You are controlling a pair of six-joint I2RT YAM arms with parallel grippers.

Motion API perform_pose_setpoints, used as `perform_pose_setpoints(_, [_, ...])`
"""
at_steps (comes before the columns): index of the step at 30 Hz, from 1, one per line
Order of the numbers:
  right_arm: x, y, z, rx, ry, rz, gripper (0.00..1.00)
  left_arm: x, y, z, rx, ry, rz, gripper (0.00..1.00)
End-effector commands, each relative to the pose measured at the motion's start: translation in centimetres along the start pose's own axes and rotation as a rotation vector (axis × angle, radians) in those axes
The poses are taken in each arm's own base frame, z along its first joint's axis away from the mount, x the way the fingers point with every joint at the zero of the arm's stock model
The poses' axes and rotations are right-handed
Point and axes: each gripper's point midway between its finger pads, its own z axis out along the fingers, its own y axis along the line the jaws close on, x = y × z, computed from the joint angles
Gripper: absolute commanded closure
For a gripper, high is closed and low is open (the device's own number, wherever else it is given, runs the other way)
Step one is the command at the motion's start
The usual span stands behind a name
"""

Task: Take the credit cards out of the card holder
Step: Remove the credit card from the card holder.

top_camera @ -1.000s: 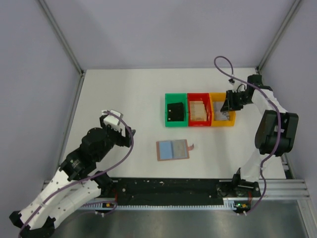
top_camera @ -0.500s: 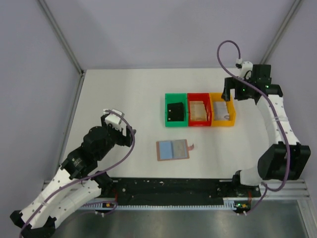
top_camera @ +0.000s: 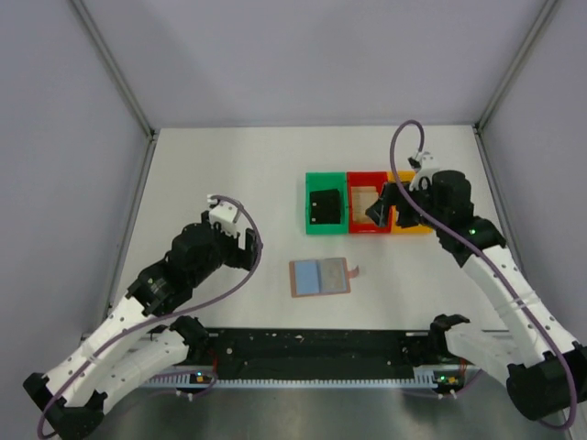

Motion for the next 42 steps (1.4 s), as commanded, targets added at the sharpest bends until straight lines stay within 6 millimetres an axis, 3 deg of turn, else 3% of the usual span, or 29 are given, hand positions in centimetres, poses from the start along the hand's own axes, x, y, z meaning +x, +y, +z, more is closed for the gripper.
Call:
perform_pose_setpoints(1, [0.9, 3.8, 1.6, -0.140, -0.038, 0.104, 0.02, -2.5, -2.6, 0.2, 0.106, -0.035, -0.137, 0.17])
perform_pose_setpoints(4, [3.2, 5.7, 2.6, -0.202, -0.026, 0.069, 0.02, -2.1, -3.7, 0.9, 0.144, -0.020, -0.219, 0.17])
perform_pose_setpoints(11, [8.4, 7.2, 5.2, -0.217, 0.050, 0.021, 0.02, 0.0, -6.0, 2.4, 0.218, 0.034, -0.349, 0.19])
perform_pose_setpoints(19, [12.4, 7.1, 6.2, -0.197, 0.134, 0.047, 0.02, 2.5, -8.1, 4.8, 0.263, 0.067, -0.501, 0.20])
perform_pose_setpoints(25, [13.9, 7.4, 6.3, -0.215, 0.177, 0.077, 0.05, 5.2, -9.4, 6.9, 0.287, 0.140, -0.540, 0.21])
perform_pose_setpoints(31, [15.0, 7.1, 6.3, -0.209, 0.196, 0.082, 0.10, 6.7, -9.9, 8.2, 0.289, 0.157, -0.568, 0.22])
perform_pose_setpoints(42, [16.3, 7.3, 7.2, -0.213, 0.261, 0.104, 0.37, 7.7, -10.7, 9.8, 0.291, 0.190, -0.572, 0.27])
